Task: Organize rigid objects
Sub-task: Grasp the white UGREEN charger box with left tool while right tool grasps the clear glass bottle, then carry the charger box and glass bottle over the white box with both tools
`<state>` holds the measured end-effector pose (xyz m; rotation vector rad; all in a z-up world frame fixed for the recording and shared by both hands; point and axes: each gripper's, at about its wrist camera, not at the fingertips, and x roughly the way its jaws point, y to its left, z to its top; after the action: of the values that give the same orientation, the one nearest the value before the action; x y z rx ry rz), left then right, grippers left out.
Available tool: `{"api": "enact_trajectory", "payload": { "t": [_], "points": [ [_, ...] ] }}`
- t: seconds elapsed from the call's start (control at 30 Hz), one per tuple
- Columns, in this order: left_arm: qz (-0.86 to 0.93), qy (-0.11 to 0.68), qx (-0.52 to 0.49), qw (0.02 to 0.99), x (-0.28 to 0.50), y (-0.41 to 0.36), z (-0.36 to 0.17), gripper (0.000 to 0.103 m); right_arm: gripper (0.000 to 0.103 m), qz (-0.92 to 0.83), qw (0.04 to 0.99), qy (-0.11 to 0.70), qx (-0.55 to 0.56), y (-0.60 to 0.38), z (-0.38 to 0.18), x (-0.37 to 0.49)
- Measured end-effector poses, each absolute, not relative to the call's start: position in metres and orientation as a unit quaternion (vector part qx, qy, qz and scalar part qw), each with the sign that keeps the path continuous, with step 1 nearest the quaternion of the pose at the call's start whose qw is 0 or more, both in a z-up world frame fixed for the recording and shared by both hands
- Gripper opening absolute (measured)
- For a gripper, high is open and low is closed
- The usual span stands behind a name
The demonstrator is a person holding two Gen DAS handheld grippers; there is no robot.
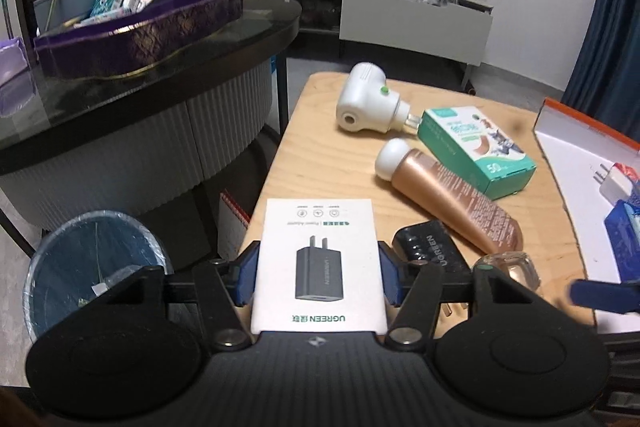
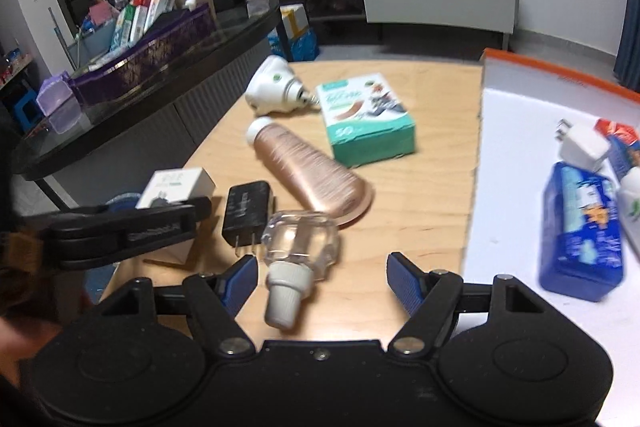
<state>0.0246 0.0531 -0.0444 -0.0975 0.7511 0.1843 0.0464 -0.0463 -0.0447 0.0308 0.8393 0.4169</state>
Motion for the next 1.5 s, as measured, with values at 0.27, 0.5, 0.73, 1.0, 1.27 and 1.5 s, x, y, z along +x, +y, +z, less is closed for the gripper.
{"api": "enact_trajectory", "payload": {
  "t": [0.27, 0.5, 0.73, 1.0, 1.27, 1.5],
  "points": [
    [0.087, 0.353, -0.037, 0.931, 0.014, 0.056, -0.034, 0.060, 0.064, 0.187, 0.898, 0.399, -0.014, -0.015, -0.056, 0.061],
    [0.072, 0.338, -0.048, 0.937, 0.010, 0.048, -0.027, 0.060, 0.060, 0.187, 0.902, 0.390, -0.008, -0.034, -0.046, 0.050],
    [0.026, 0.333, -0.040, 0.942, 0.016, 0.033, -0.017, 0.060, 0.060, 0.185, 0.908, 0.377, 0.011, -0.072, -0.033, 0.043],
    [0.030, 0.332, -0.038, 0.942, 0.014, 0.028, -0.010, 0.060, 0.060, 0.202, 0.903, 0.380, 0.020, -0.091, -0.033, 0.041],
    [-0.013, 0.323, -0.051, 0.945, 0.017, -0.015, 0.008, 0.060, 0.060, 0.139, 0.935, 0.326, 0.027, -0.148, 0.020, 0.035],
    [-0.107, 0.295, -0.040, 0.949, 0.033, -0.102, 0.046, 0.060, 0.060, 0.050, 0.954, 0.292, 0.047, -0.225, 0.063, 0.030]
  ]
}}
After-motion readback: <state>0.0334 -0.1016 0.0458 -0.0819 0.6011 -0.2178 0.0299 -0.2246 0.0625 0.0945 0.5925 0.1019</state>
